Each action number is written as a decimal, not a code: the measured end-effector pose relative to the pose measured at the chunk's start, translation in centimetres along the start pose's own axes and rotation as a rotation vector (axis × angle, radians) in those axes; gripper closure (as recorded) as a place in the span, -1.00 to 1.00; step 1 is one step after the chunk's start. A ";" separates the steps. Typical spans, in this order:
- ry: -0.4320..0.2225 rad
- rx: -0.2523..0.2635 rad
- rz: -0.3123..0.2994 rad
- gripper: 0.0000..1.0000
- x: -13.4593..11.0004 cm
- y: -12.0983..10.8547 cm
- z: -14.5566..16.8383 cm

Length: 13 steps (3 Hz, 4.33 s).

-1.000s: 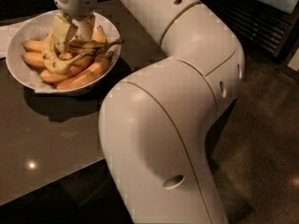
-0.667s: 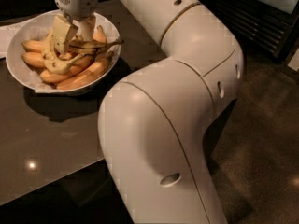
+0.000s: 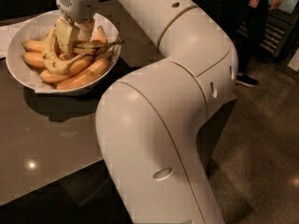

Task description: Pick banana from white bowl

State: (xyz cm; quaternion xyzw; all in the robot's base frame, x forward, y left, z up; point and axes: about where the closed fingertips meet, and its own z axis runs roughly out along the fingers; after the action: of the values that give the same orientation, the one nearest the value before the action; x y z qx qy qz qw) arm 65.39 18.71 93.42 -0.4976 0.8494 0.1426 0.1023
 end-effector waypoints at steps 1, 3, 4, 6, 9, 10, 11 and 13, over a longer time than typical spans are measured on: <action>-0.004 0.001 -0.032 0.50 -0.3 0.1 0.0; -0.004 0.002 -0.033 1.00 -0.3 0.1 0.0; -0.019 0.015 -0.059 1.00 -1.2 0.4 0.0; -0.026 0.032 -0.024 1.00 -0.5 2.2 -1.9; 0.012 0.087 0.081 1.00 3.0 4.9 -4.6; -0.007 0.089 0.081 1.00 2.7 4.9 -4.7; -0.010 0.067 0.136 1.00 5.1 5.4 -5.3; 0.044 0.022 0.247 1.00 9.7 6.5 -4.8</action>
Offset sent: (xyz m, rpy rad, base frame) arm 0.0004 0.0027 0.0009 0.0014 -0.0119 0.0250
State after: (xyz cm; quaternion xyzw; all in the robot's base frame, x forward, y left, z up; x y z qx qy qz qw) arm 54.90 12.16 95.78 -0.3909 0.9079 0.1339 0.0706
